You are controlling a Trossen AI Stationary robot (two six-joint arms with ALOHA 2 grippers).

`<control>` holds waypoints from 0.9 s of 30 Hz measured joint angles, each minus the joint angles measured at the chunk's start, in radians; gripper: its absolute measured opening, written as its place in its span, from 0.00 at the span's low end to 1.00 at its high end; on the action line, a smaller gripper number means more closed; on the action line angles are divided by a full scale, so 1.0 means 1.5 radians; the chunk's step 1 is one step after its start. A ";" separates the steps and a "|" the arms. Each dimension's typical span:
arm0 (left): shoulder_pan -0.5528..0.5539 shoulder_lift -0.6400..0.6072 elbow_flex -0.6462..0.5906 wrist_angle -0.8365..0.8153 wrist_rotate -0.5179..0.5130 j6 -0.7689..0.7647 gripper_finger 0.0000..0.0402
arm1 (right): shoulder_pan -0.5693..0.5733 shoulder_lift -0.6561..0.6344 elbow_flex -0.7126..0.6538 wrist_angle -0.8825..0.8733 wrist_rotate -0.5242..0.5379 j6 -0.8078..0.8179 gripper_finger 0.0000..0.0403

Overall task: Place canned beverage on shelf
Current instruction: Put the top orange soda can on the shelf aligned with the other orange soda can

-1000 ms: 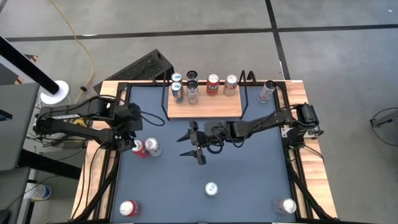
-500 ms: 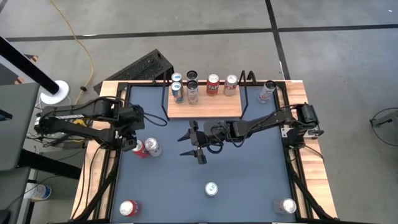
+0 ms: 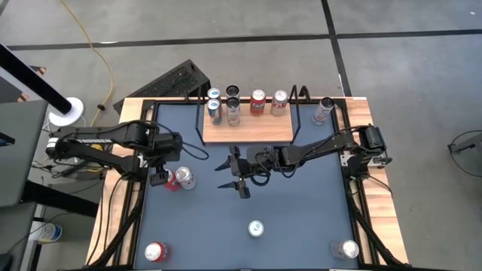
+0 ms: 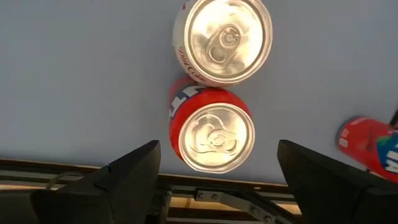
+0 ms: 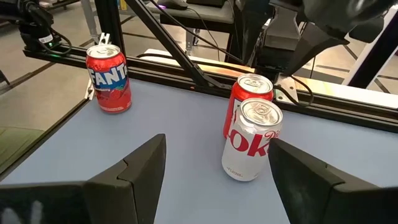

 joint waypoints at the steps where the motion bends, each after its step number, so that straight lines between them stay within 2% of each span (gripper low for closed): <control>1: -0.006 0.002 -0.001 0.002 -0.006 -0.001 0.78 | 0.000 0.000 0.000 0.000 0.000 0.000 0.67; 14: -0.053 -0.011 -0.170 0.121 -0.018 -0.070 0.78 | -0.003 0.000 0.000 -0.004 0.000 -0.011 0.67; 23: -0.068 -0.018 -0.189 0.149 -0.067 -0.068 0.78 | -0.004 0.000 0.000 -0.002 0.000 -0.009 0.67; 27: -0.074 -0.028 -0.191 0.151 -0.077 -0.065 0.73 | -0.004 0.000 0.000 -0.004 0.000 0.009 0.67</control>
